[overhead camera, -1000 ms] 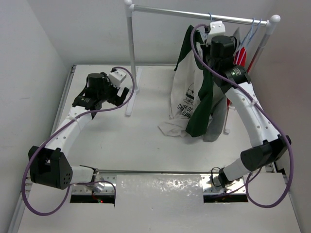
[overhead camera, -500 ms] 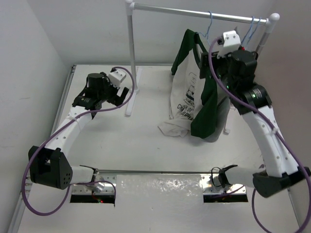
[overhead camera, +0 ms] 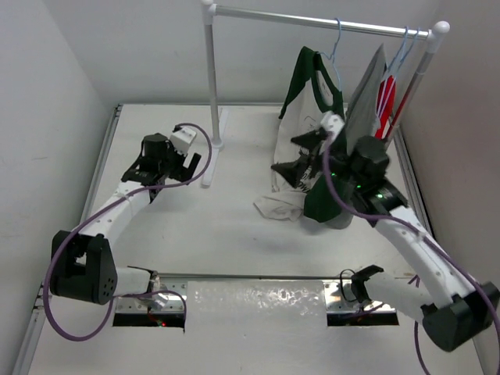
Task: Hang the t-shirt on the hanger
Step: Reset both arms
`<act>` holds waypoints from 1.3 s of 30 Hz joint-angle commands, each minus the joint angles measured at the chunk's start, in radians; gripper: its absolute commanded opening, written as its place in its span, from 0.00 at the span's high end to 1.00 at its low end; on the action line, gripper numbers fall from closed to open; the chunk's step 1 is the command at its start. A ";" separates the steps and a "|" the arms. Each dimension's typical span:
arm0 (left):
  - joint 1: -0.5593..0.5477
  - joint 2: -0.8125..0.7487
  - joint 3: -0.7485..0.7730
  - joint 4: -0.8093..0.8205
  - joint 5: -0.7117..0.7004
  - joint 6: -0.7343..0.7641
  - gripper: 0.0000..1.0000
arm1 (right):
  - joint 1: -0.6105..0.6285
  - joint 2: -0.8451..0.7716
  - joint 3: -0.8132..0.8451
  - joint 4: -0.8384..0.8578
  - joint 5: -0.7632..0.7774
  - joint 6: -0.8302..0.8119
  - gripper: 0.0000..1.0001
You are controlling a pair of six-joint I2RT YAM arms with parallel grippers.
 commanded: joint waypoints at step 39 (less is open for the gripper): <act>0.091 0.084 -0.310 0.447 -0.073 -0.090 0.01 | 0.062 0.518 -0.546 0.296 0.613 0.033 0.01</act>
